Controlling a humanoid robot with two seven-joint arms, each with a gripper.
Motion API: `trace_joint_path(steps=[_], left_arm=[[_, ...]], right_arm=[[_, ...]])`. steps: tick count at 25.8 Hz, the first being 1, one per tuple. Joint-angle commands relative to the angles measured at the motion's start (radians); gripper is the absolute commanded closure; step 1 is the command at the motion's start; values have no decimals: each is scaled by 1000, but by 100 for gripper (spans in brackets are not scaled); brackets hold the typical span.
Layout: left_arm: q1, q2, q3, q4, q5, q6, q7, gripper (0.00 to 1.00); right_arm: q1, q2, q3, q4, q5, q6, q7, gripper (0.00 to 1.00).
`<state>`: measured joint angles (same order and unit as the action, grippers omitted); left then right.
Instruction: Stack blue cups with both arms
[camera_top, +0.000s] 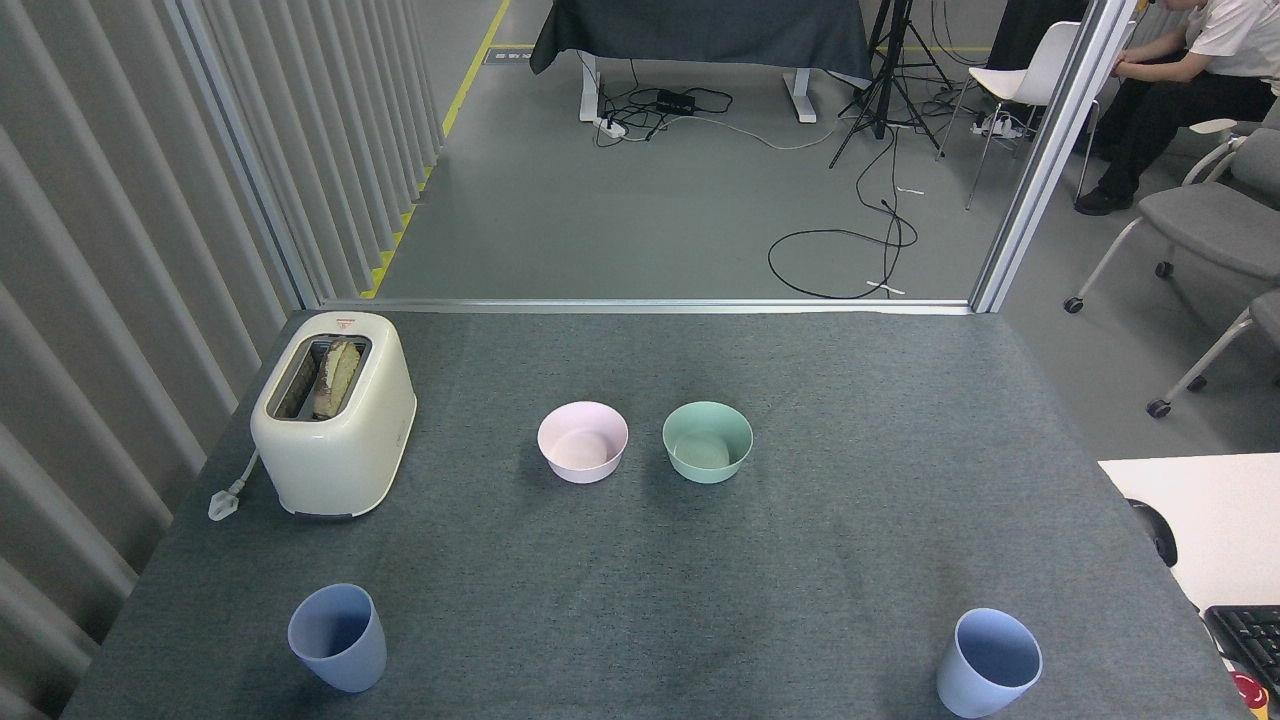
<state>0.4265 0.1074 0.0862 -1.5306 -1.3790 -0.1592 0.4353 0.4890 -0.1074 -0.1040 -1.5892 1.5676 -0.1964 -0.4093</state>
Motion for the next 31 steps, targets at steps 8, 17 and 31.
trace_joint_path(steps=[8,17,31], left_arm=[[-2,-8,-2,4,2,1,-1,0],[-46,-51,-11,43,28,37,-1,0],[-170,-43,-13,152,9,76,-17,1]], right_arm=[[0,0,1,2,0,-1,0,0],[0,0,3,2,0,-1,0,0],[0,-2,9,6,0,0,0,0]])
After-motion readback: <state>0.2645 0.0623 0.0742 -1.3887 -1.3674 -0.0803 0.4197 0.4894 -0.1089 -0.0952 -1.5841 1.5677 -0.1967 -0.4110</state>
